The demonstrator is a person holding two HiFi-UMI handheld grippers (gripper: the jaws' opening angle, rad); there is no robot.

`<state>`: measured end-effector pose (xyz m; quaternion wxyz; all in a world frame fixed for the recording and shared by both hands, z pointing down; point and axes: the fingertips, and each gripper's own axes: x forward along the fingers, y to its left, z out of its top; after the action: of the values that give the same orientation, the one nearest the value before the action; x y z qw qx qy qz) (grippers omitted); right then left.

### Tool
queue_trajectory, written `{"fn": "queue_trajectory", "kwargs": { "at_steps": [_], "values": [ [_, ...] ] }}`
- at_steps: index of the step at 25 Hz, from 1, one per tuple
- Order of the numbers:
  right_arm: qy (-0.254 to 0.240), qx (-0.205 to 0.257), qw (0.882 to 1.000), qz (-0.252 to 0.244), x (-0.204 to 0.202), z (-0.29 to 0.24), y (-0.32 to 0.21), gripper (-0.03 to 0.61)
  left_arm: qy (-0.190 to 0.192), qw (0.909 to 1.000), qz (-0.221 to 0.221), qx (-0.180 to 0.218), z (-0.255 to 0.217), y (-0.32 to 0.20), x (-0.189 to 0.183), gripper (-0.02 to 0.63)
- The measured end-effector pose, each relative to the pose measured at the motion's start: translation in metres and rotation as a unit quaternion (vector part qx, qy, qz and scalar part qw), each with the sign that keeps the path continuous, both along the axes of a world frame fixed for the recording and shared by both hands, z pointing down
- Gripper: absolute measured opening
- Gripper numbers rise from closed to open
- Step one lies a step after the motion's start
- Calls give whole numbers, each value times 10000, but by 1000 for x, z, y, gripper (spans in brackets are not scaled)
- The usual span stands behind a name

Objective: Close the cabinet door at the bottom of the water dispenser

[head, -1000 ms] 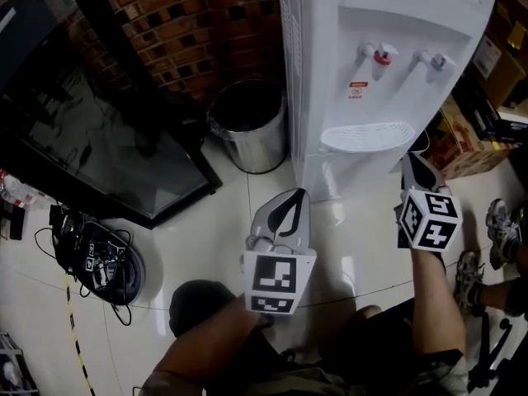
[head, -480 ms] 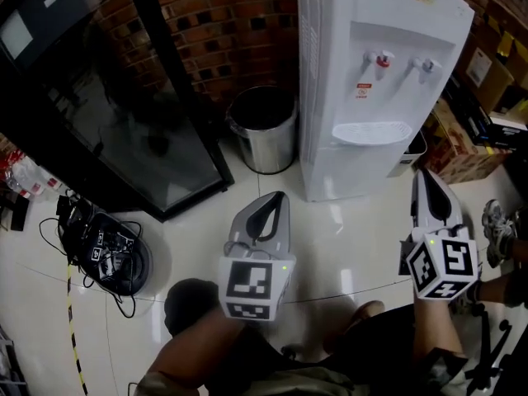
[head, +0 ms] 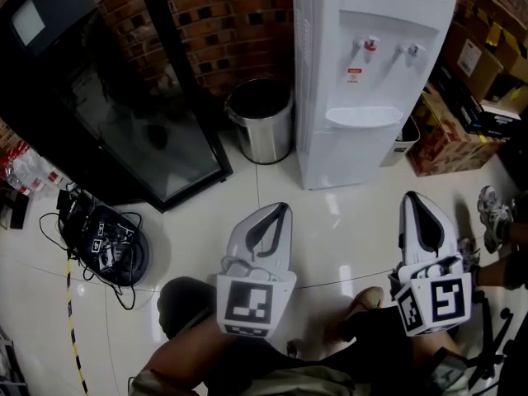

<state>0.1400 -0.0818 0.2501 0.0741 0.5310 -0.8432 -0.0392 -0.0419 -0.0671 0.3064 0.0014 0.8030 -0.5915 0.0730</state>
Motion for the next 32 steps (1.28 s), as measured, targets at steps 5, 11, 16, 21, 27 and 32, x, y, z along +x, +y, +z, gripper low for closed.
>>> {"fn": "queue_trajectory", "kwargs": {
  "at_steps": [5, 11, 16, 21, 27, 32],
  "values": [
    [13, 56, 9999, -95, -7, -3, 22, 0, 58, 9999, -160, 15, 1, 10, -7, 0],
    [-142, -55, 9999, -35, -9, 5, 37, 0, 224, 9996, -153, 35, 1, 28, -5, 0],
    [-367, -567, 9977, 77, -16, 47, 60, 0, 154, 9998, -124, 67, 2, 35, -3, 0],
    [-169, -615, 9979, 75, -27, 62, 69, 0, 113, 9998, 13, -157, 18, 46, 7, 0],
    [-188, -512, 9985, 40, -26, 54, 63, -2, 71, 9999, 36, -132, 20, 46, 11, 0],
    [-270, -484, 9985, 35, -24, 51, 59, -2, 133, 9999, 1, -91, 18, 45, 10, 0]
  ]
}}
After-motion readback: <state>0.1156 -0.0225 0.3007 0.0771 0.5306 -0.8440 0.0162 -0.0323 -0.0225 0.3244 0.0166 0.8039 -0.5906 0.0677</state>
